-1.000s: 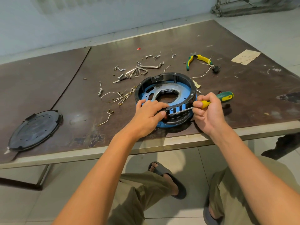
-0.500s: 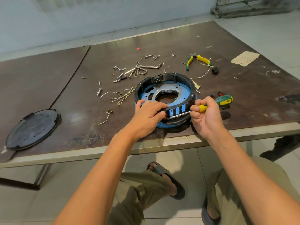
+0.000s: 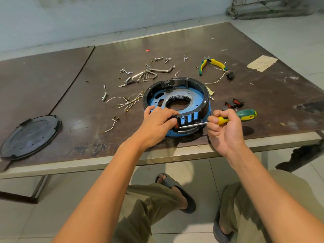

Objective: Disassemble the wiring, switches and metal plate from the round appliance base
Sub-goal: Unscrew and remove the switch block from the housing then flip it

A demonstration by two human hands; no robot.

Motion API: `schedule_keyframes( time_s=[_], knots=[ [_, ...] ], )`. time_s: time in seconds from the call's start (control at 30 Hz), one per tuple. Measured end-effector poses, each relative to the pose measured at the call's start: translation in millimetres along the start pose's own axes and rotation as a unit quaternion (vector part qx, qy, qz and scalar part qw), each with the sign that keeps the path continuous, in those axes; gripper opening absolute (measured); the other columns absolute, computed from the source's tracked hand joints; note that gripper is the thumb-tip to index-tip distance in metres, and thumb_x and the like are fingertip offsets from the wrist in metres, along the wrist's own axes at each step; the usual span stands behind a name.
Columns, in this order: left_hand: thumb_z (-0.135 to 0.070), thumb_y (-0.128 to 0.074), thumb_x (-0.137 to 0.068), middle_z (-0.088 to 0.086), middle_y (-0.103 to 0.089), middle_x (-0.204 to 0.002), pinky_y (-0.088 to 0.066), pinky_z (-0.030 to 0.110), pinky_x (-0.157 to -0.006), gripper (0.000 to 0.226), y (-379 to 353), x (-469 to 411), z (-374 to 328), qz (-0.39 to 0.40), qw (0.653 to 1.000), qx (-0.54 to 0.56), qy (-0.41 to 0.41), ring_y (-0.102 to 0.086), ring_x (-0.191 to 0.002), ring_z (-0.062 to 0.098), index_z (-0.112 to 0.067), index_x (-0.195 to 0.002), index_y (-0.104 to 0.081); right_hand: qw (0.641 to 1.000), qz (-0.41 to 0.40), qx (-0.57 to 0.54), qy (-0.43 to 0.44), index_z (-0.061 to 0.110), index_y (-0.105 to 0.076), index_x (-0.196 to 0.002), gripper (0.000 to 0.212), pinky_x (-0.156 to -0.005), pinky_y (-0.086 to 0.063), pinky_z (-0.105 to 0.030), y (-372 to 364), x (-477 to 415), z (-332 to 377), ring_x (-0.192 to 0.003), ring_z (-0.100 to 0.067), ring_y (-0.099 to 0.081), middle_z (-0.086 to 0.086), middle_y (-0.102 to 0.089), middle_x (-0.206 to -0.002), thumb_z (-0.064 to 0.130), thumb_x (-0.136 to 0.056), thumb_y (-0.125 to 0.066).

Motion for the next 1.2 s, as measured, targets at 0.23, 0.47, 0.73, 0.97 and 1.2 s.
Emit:
schedule_keyframes(
  time_s=[0.23, 0.47, 0.73, 0.97, 1.2],
  knots=[
    [-0.04, -0.037, -0.095, -0.016, -0.063, -0.098, -0.008, 0.038, -0.112, 0.023, -0.1, -1.7, 1.8, 0.005, 1.0, -0.006, 0.008, -0.049, -0.104, 0.006, -0.045, -0.103, -0.058, 0.999, 0.002, -0.011, -0.035, 0.019, -0.052, -0.073, 0.025, -0.032, -0.03, -0.014, -7.2, -3.8, -5.4, -0.038, -0.004, -0.038, 0.008, -0.041, -0.055, 0.019, -0.097, -0.043],
    [-0.044, -0.04, -0.093, -0.016, -0.061, -0.098, -0.006, 0.036, -0.112, 0.022, 0.5, -0.5, 0.7, 0.004, 1.0, 0.0, 0.016, -0.047, -0.103, 0.003, -0.041, -0.104, -0.06, 0.999, 0.037, -0.032, 0.018, 0.02, -0.051, -0.074, 0.029, -0.029, -0.026, -0.016, -4.8, 0.6, 5.9, -0.035, -0.004, -0.033, 0.009, -0.038, -0.055, 0.021, -0.1, -0.038],
    [-0.046, -0.042, -0.092, -0.009, -0.067, -0.099, -0.002, 0.032, -0.113, 0.032, 4.7, -3.3, -1.2, 0.014, 0.998, 0.018, 0.054, -0.049, -0.108, 0.004, -0.036, -0.111, -0.065, 0.919, 0.127, 0.169, 0.333, 0.021, -0.063, -0.09, 0.028, -0.038, -0.036, -0.018, -8.8, 25.9, 47.9, -0.041, -0.011, -0.05, 0.003, -0.056, -0.073, 0.018, -0.108, -0.042],
    [-0.035, -0.048, -0.099, -0.005, -0.068, -0.109, 0.001, 0.028, -0.112, 0.024, 4.9, -3.3, -0.9, 0.015, 0.997, 0.03, 0.072, -0.038, -0.104, -0.01, -0.039, -0.118, -0.062, 0.568, 0.133, 0.64, 0.5, 0.003, -0.073, -0.091, 0.021, -0.062, -0.05, -0.034, -36.3, 31.1, -12.2, -0.07, -0.02, -0.059, -0.007, -0.063, -0.084, 0.023, -0.089, -0.081],
    [-0.038, -0.047, -0.099, -0.014, -0.073, -0.083, -0.015, 0.031, -0.104, 0.023, 6.5, -2.3, -5.0, 0.028, 0.996, 0.025, 0.085, -0.047, -0.11, 0.002, -0.042, -0.118, -0.059, 0.537, 0.048, 0.726, 0.427, 0.006, -0.066, -0.086, 0.015, -0.058, -0.043, -0.034, -43.8, 24.5, -28.3, -0.07, -0.034, -0.063, -0.011, -0.061, -0.085, 0.004, -0.077, -0.078]
  ],
)
Point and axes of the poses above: each hand's wrist, its own x-axis away from the middle knuckle, its own y-axis out of the back of the hand, z = x × y, the point moved 3 cm from there along -x, towards the middle knuckle
